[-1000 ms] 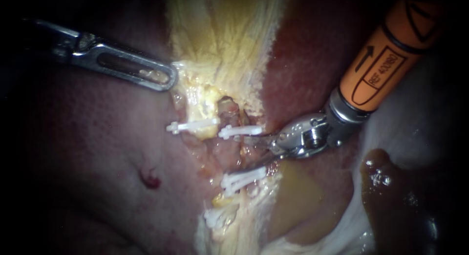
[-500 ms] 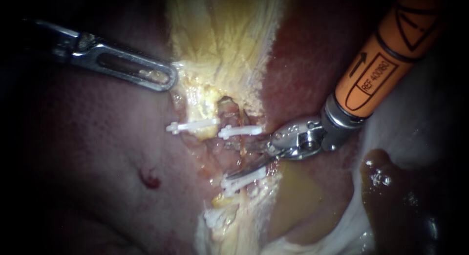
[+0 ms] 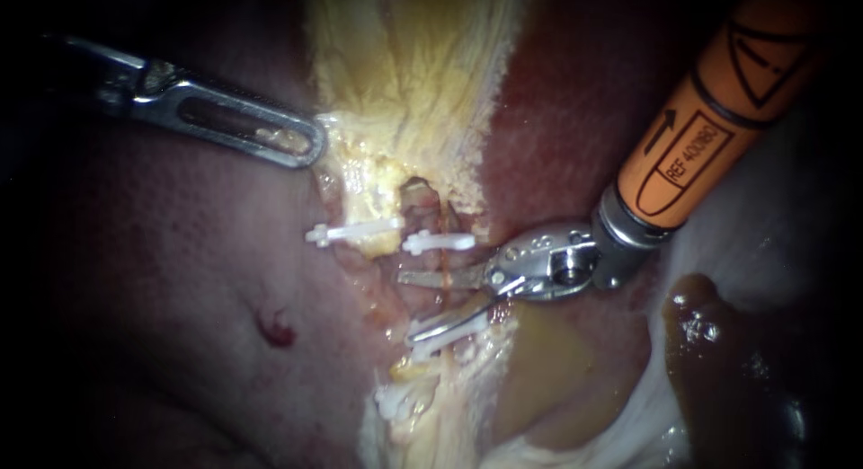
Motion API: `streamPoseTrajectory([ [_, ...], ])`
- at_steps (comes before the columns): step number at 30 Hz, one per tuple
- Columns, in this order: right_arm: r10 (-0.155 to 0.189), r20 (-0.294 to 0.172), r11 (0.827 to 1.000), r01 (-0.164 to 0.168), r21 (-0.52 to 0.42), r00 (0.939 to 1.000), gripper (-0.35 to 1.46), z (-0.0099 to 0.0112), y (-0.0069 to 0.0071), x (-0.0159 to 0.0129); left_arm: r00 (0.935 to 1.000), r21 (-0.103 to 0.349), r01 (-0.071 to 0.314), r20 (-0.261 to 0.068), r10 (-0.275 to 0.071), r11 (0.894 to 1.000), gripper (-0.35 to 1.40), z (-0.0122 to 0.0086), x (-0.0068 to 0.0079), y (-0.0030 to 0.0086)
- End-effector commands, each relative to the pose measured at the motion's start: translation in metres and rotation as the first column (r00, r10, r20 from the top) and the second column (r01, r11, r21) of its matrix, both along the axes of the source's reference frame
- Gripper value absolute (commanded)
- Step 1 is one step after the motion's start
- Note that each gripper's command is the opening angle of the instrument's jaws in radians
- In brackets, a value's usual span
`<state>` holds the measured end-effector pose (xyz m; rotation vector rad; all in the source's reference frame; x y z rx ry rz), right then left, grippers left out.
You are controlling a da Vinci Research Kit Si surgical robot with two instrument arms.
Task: Go to the cutting position right tube
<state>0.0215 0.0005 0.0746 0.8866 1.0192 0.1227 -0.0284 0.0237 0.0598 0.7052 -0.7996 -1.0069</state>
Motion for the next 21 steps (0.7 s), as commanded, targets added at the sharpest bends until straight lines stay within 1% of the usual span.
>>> streamPoseTrajectory([
  [1, -0.003, -0.009, 1.000, 0.003, 0.006, 1.0000, 1.41, -0.0001, -0.0001, 0.0001, 1.0000, 0.000, -0.001, 0.001, 0.001, 1.000, -0.35, 0.0001, 0.0000, 0.0000],
  [3, -0.004, -0.033, 1.000, 0.005, 0.020, 0.9995, 1.39, -0.0004, -0.0003, 0.0003, 1.0000, 0.000, -0.001, 0.001, 0.001, 1.000, -0.35, 0.0001, 0.0000, 0.0000],
  [7, 0.000, -0.055, 0.999, 0.002, 0.041, 0.9985, 1.39, -0.0007, -0.0005, 0.0009, 1.0000, 0.000, -0.001, 0.001, 0.001, 1.000, -0.35, 0.0001, 0.0000, 0.0000],
  [14, 0.010, -0.068, 0.999, -0.007, 0.049, 0.9976, 1.39, -0.0008, -0.0005, 0.0020, 1.0000, 0.000, 0.000, 0.000, 0.000, 1.000, -0.35, 0.0001, -0.0001, 0.0001],
  [21, 0.045, -0.076, 0.997, -0.039, 0.072, 0.9961, 1.37, -0.0007, -0.0003, 0.0031, 1.0000, 0.000, 0.000, 0.000, 0.000, 1.000, -0.35, 0.0001, -0.0001, 0.0001],
])
